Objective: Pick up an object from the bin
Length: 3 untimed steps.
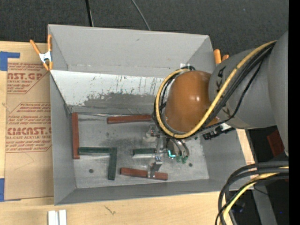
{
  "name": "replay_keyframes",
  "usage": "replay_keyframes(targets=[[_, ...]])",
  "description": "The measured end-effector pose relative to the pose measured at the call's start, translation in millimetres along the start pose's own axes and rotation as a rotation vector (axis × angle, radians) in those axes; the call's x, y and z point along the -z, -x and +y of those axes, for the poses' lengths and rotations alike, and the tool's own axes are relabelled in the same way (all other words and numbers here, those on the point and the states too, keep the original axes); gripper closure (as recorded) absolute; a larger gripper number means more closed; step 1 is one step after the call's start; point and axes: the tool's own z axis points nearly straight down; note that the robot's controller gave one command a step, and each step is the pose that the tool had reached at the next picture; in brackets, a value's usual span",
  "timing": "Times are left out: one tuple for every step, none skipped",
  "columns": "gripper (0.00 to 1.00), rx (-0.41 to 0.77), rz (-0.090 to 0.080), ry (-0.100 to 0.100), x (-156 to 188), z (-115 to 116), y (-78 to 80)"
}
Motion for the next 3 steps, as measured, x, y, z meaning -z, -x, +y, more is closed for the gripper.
replay_keyframes(targets=[[0.0, -0.001, -0.007, 0.001, 4, 0, 2.0], [1.0, -0.105, -0.058, 0.007, -60, 5, 7.0], [1.0, -0.106, -0.058, 0.007, -60, 5, 6.9]])
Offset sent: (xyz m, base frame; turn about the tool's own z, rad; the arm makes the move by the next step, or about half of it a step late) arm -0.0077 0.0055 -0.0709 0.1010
